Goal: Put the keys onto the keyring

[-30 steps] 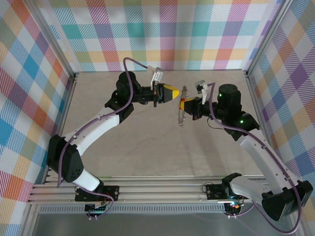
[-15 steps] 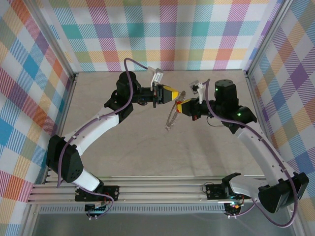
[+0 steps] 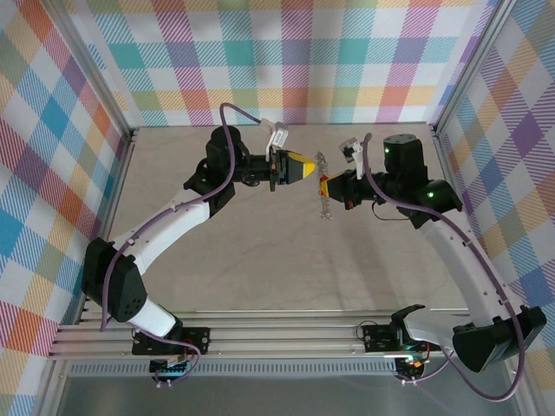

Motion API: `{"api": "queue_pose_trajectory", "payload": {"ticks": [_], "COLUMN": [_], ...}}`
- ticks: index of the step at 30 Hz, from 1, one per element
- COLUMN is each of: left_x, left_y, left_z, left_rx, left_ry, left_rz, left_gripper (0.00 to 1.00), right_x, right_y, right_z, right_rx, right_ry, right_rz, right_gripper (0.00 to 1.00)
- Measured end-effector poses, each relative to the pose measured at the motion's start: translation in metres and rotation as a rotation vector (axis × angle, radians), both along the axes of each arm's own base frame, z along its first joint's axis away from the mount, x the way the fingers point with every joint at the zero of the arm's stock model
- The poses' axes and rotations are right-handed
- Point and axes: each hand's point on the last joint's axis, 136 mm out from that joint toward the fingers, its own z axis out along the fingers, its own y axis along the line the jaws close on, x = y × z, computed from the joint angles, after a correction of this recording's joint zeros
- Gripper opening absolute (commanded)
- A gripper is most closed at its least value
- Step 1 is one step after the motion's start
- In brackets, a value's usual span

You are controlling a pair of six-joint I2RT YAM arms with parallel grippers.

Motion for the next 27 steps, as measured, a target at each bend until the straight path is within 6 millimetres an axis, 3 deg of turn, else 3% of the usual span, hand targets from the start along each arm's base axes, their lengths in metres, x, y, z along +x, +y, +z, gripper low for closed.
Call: {"api": "queue_pose_trajectory", "payload": {"ticks": [13,27], "left_x": [-0.001,0.001], "left_y": [0.0,0.001], "left_z": [0.0,-0.005], "left_rx": [0.001,0.014], "left_ry": [-0.007,0.014], "left_rz": [-0.007,0.004], "left_gripper": [0.0,0.0], "right_x": [-0.003,0.012], "right_y": [0.008,0.011], "right_z": [-0.003,-0.014], "right_rx": [0.013,-0.015], "right_ry": [0.077,0.117], "right_rz": [0.075,0.054], "right_gripper": [0.0,0.0]}}
